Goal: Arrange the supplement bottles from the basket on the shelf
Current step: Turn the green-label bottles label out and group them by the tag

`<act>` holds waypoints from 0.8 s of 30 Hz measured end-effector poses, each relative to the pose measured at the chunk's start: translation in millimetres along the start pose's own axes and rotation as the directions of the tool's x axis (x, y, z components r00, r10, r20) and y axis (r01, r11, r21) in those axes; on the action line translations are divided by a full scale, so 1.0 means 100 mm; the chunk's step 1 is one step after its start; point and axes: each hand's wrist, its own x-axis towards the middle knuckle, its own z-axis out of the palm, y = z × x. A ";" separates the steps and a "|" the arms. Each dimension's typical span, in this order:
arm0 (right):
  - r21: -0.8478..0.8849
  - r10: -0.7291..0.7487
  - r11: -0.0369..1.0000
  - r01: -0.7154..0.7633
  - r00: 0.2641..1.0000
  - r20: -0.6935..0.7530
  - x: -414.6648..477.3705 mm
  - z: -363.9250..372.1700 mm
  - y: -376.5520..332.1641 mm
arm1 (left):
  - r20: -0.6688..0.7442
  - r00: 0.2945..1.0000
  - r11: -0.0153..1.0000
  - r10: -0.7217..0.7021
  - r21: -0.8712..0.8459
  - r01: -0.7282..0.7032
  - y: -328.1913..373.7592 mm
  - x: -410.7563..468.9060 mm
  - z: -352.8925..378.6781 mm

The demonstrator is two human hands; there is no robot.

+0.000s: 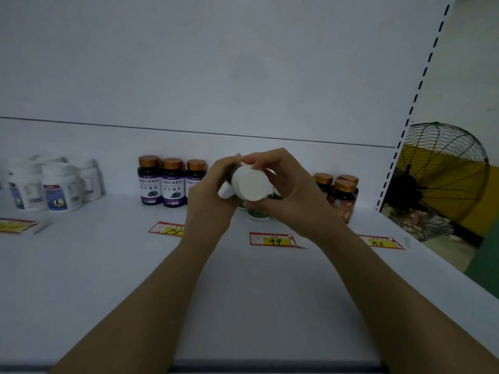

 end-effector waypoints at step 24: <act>0.257 0.770 0.614 -0.746 0.638 0.013 0.05 -0.31 0.15 | 0.696 0.438 0.493 -0.569 -0.137 0.859 0.38 0.07 -0.05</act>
